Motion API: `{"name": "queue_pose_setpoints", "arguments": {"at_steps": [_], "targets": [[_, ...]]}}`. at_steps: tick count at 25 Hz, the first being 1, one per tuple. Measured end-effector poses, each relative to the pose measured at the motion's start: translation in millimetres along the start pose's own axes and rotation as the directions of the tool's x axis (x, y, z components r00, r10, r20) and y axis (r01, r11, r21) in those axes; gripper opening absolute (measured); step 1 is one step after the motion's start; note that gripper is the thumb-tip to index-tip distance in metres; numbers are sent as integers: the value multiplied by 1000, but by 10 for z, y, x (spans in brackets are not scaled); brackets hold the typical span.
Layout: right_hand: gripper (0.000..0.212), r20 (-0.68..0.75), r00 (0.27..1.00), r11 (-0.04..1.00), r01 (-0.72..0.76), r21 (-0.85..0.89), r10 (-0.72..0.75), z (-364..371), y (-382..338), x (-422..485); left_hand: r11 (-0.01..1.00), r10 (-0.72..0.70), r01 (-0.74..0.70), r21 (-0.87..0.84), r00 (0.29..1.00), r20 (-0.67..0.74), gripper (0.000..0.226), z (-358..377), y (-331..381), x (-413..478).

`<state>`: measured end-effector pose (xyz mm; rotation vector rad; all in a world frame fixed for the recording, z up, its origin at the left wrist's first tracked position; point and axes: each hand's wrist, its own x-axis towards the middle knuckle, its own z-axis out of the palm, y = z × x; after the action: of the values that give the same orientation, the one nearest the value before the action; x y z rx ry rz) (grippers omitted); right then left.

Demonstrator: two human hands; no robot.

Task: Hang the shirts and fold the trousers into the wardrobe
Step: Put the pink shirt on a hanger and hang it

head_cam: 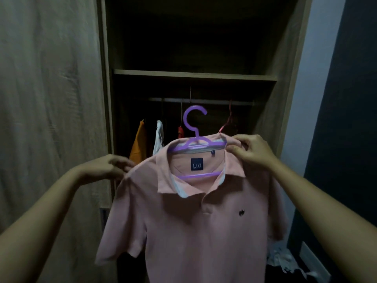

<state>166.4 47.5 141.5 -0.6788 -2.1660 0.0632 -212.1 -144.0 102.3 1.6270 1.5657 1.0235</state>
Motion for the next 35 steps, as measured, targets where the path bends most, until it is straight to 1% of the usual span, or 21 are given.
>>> {"name": "queue_pose_setpoints", "arguments": {"at_steps": [1, 2, 3, 4, 5, 6, 7, 9, 11, 12, 13, 14, 16, 17, 19, 21, 24, 26, 29, 32, 35], "targets": [[33, 15, 1000, 1000, 24, -5, -24, 30, -42, -26, 995, 41, -40, -90, 999, 8, 61, 60, 141, -3], [33, 30, 999, 999, 44, -11, -44, 73, -75, -38, 994, 83, -83, -70, 997, -2, 69, 153, 297, 8], [35, 42, 997, 998, 59, -16, -58, 108, -120, -55, 990, 117, -116, 76, 993, -1, 71, 281, 453, 14], [37, 44, 997, 998, 65, -18, -64, 140, -142, -80, 950, 142, -142, 279, 990, 23, 68, 408, 568, 18], [37, 41, 997, 997, 69, -23, -68, 161, -142, -100, 883, 160, -157, 442, 987, 32, 62, 524, 648, 4], [37, 37, 997, 997, 68, -35, -67, 176, -123, -118, 838, 184, -178, 516, 982, 39, 57, 637, 700, -30], [37, 37, 997, 996, 65, -56, -63, 189, -92, -112, 839, 206, -190, 510, 978, 27, 53, 726, 744, -87], [43, 75, 993, 988, 103, -115, -95, 231, -51, -52, 892, 231, -192, 410, 972, -48, 49, 943, 874, -217], [56, 159, 980, 969, 153, -193, -123, 328, -53, 42, 924, 227, -154, 351, 957, -179, 47, 1149, 962, -275], [59, 182, 977, 969, 148, -198, -112, 385, -40, 74, 936, 205, -112, 334, 944, -259, 44, 1252, 983, -281], [58, 187, 978, 981, 117, -153, -88, 445, -33, 88, 943, 183, -69, 327, 925, -333, 37, 1348, 984, -277], [55, 184, 982, 997, 60, -52, -49, 505, -26, 84, 943, 164, -24, 333, 901, -400, 27, 1431, 980, -278], [51, 161, 985, 991, -84, 104, 67, 644, 16, 88, 929, 166, 32, 368, 854, -494, 11, 1564, 975, -255], [52, 127, 982, 983, -152, 107, 138, 739, 54, 117, 921, 175, 51, 386, 831, -527, 8, 1603, 969, -212], [55, 14, 960, 960, -279, 33, 278, 923, 126, 213, 920, 173, 80, 383, 795, -581, 8, 1644, 949, -65], [56, -92, 929, 933, -360, -12, 358, 1069, 181, 381, 935, 154, 86, 344, 774, -614, 11, 1637, 915, 173], [61, -164, 891, 903, -429, -2, 423, 1194, 276, 699, 940, 167, 72, 332, 753, -636, 15, 1606, 859, 585], [70, -155, 869, 882, -471, 36, 470, 1288, 362, 929, 941, 176, 58, 332, 757, -630, 16, 1531, 814, 897], [82, -134, 839, 848, -528, 37, 528, 1452, 543, 1255, 933, 188, 61, 356, 761, -621, 17, 1383, 673, 1367], [91, -104, 794, 800, -599, 44, 600, 1545, 691, 1471, 938, 169, 71, 338, 759, -628, 16, 1235, 536, 1720], [92, -109, 736, 740, -672, -1, 668, 1633, 822, 1537, 958, 144, 51, 282, 766, -626, 19, 1145, 449, 2077]]}}
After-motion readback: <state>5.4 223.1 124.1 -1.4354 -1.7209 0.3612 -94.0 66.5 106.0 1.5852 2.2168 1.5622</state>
